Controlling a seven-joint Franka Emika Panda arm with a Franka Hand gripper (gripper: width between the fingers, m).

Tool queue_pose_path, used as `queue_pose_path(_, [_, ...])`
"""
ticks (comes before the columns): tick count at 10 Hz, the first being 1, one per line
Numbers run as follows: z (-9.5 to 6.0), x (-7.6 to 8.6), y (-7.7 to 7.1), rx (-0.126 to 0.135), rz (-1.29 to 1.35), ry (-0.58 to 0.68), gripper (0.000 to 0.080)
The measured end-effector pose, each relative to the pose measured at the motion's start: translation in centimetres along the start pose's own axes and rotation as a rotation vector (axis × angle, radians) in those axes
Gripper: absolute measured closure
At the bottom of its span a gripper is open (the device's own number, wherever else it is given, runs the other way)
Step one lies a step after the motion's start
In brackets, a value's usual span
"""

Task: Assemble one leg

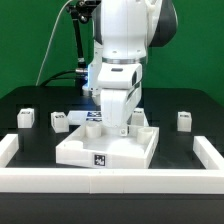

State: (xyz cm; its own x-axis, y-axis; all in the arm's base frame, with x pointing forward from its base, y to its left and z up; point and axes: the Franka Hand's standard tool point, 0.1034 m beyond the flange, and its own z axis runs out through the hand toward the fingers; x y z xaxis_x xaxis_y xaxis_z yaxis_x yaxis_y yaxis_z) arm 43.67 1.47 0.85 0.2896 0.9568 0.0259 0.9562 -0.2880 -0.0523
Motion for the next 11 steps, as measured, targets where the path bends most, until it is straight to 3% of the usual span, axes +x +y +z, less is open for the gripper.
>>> queue_pose_path(3, [-0.1,0.1,0.4,-0.001,-0.054,-0.005,0.0739])
queue_pose_path(5, [-0.3,0.6,1.2,-0.024,-0.200,-0.009,0.0739])
queue_pose_path(7, [0.1,2.1,0.9,-0.037,-0.247,-0.008,0.0739])
queue_pose_path(11, [0.1,2.0,0.9,-0.038,-0.245,-0.008,0.0739])
